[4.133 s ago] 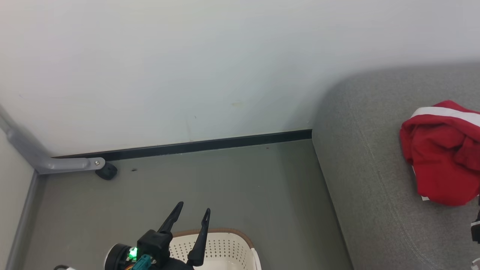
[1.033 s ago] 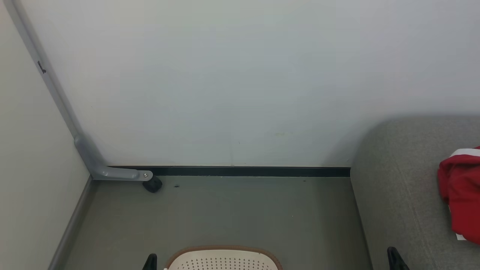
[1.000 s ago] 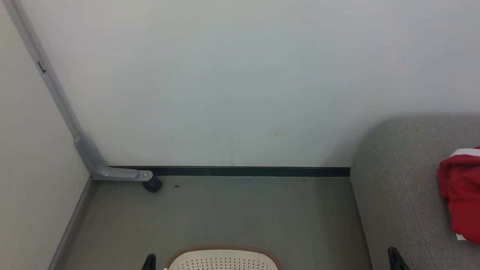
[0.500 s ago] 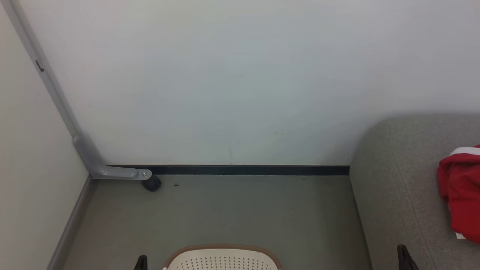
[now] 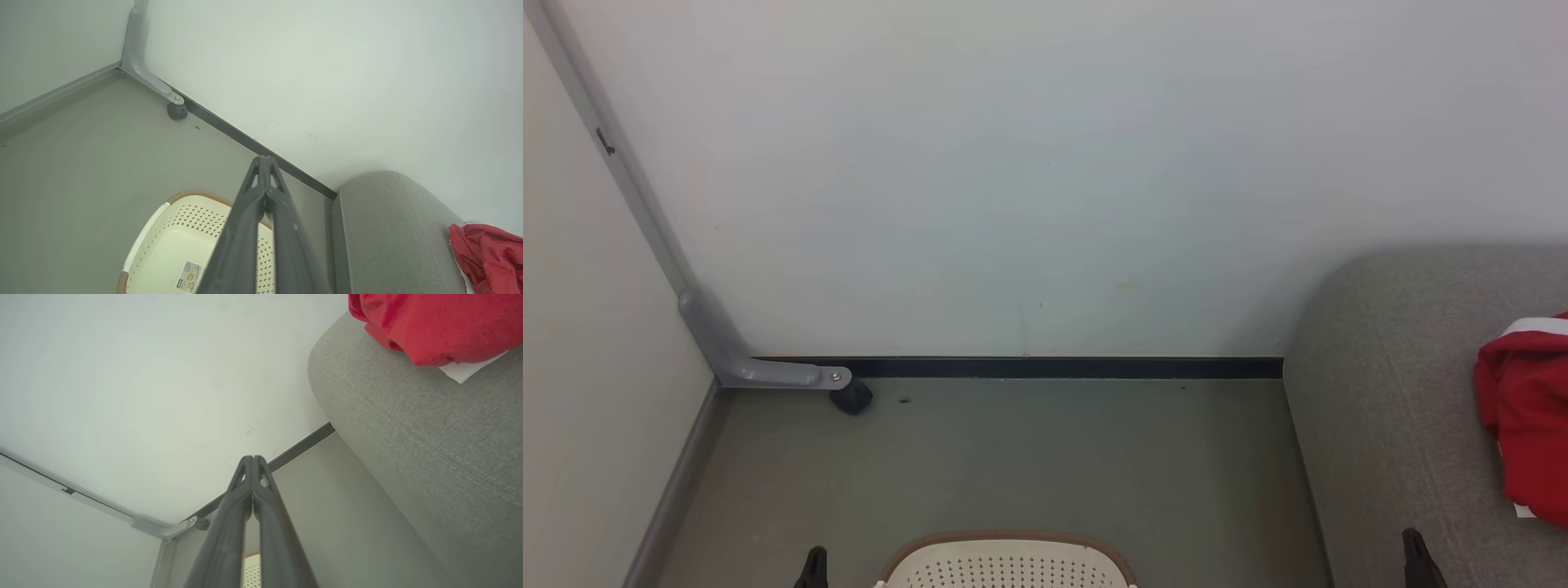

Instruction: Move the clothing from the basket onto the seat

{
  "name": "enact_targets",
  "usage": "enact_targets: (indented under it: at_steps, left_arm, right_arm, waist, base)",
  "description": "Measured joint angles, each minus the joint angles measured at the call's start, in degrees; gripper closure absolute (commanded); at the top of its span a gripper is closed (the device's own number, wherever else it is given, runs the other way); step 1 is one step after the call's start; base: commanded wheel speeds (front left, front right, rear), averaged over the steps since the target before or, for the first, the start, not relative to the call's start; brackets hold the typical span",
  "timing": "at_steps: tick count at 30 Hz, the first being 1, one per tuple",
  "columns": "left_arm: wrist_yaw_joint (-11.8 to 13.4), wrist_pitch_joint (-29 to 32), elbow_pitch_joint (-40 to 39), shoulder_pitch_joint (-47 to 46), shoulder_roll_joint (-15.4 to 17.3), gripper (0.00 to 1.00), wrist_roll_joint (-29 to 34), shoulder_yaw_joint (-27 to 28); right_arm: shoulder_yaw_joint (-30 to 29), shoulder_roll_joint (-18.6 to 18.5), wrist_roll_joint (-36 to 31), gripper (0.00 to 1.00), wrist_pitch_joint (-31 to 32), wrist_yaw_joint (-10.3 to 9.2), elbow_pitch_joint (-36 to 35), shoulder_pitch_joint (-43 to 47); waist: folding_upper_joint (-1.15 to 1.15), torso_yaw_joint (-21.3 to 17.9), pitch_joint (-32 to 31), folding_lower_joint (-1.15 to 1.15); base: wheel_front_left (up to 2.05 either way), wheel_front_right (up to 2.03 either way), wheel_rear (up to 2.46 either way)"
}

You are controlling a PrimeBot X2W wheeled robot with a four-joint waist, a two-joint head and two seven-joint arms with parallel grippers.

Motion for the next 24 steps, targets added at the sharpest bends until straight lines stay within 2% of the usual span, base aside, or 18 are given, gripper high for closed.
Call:
enact_targets:
  at_steps: [24]
  left_arm:
    - [-2.19,5.0,-0.23,-1.66,-0.55,1.0,-17.56,4.41]
  right_arm:
    - [-3.16,0.86,18.8,1.0,5.0,0.43,1.14,-2.65]
  waist:
    - [0.0,-0.25,0.54,0.0]
  base:
    - [0.0,0.0,0.0]
